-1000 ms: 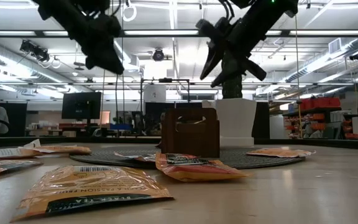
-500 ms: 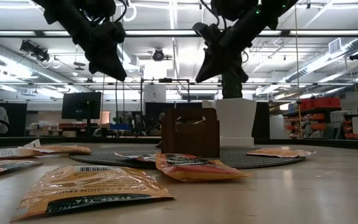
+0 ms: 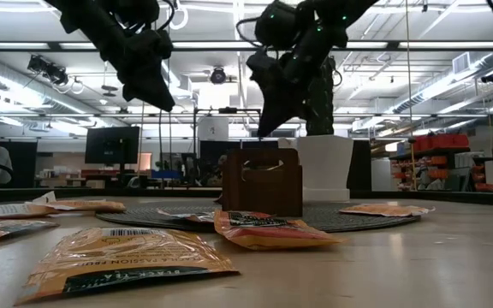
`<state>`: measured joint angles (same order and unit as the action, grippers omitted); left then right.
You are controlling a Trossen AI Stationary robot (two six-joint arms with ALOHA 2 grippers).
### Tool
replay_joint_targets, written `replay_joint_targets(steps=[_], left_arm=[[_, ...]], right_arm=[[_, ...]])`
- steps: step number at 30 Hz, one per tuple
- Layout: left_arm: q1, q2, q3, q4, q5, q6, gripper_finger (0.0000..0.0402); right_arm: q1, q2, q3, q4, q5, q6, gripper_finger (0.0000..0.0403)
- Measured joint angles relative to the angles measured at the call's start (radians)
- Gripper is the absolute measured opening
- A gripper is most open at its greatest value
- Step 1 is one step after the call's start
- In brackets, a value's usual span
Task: Pick & Place Tea
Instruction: Put the orange tea bag into the top section of the wooden organizer
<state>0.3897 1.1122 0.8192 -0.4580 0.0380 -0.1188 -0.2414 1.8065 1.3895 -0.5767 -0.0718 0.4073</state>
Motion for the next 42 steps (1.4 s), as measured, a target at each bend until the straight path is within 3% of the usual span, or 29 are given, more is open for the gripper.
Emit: replay_joint_targets(steps=[23, 42], left_arm=[[0.000, 0.000, 0.000, 0.000, 0.000, 0.003, 0.0115], [0.000, 0.000, 0.000, 0.003, -0.001, 0.010, 0.0115]], right_arm=[[0.004, 0.150, 0.004, -0.017, -0.077, -0.103, 0.0000], [-0.003, 0.159, 0.012, -0.080, -0.056, -0.069, 0.0000]])
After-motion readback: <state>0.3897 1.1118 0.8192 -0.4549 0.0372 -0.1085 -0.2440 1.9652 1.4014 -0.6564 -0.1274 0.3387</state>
